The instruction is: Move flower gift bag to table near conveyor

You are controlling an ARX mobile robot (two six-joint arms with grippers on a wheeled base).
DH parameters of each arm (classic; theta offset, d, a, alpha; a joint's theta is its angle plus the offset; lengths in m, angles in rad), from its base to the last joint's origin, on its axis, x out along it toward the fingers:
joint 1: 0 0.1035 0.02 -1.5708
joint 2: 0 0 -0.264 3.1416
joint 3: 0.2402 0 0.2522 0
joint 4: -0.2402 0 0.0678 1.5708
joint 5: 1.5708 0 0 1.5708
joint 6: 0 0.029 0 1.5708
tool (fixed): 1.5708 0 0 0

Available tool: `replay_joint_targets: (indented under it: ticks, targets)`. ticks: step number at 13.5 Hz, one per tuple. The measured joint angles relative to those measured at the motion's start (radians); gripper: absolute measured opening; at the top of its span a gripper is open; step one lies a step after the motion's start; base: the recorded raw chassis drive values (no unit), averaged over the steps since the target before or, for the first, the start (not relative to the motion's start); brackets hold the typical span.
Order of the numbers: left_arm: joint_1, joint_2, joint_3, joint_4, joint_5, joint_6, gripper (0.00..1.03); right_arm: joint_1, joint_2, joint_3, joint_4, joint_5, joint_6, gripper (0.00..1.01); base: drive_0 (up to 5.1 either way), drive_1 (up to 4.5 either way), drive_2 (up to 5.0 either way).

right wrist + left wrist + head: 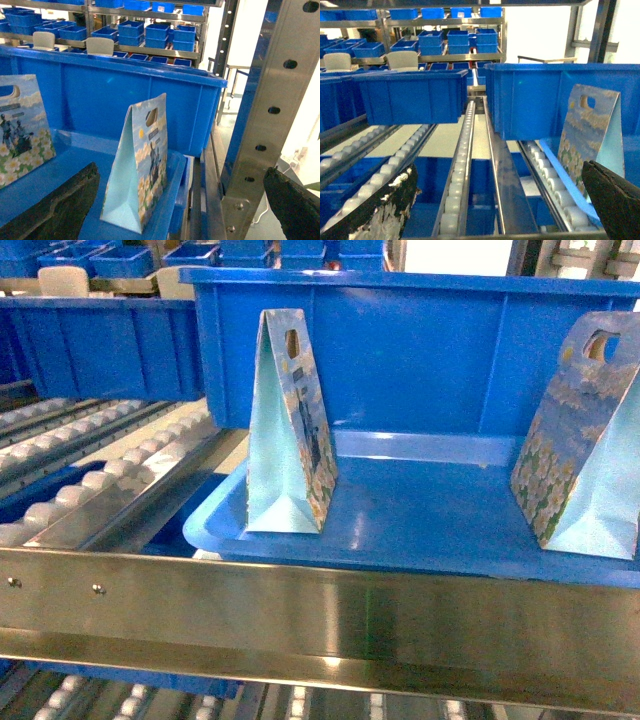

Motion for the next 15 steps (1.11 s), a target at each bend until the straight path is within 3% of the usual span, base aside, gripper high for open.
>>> replay_joint_targets:
  ticks: [2, 4, 9, 13, 15]
  targets:
    - [0.028, 0.181, 0.085, 0.146, 0.041, 0.001, 0.98, 0.072, 0.212, 0.107, 0.124, 0.048, -0.011, 0.98, 0.0, 0.0, 0.0]
    - [0.027, 0.222, 0.112, 0.152, 0.031, 0.009, 0.98, 0.085, 0.275, 0.13, 0.116, 0.11, -0.021, 0.98, 0.0, 0.0, 0.0]
    - [0.027, 0.221, 0.112, 0.155, 0.031, 0.018, 0.98, 0.08, 0.321, 0.162, 0.132, 0.116, -0.031, 0.98, 0.0, 0.0, 0.0]
    - [0.027, 0.221, 0.112, 0.154, 0.031, 0.018, 0.98, 0.14, 0.452, 0.319, 0.166, 0.16, -0.068, 0.98, 0.0, 0.0, 0.0]
    - [0.027, 0.221, 0.112, 0.155, 0.031, 0.018, 0.98, 0.135, 0.656, 0.478, 0.19, 0.13, -0.089, 0.98, 0.0, 0.0, 0.0]
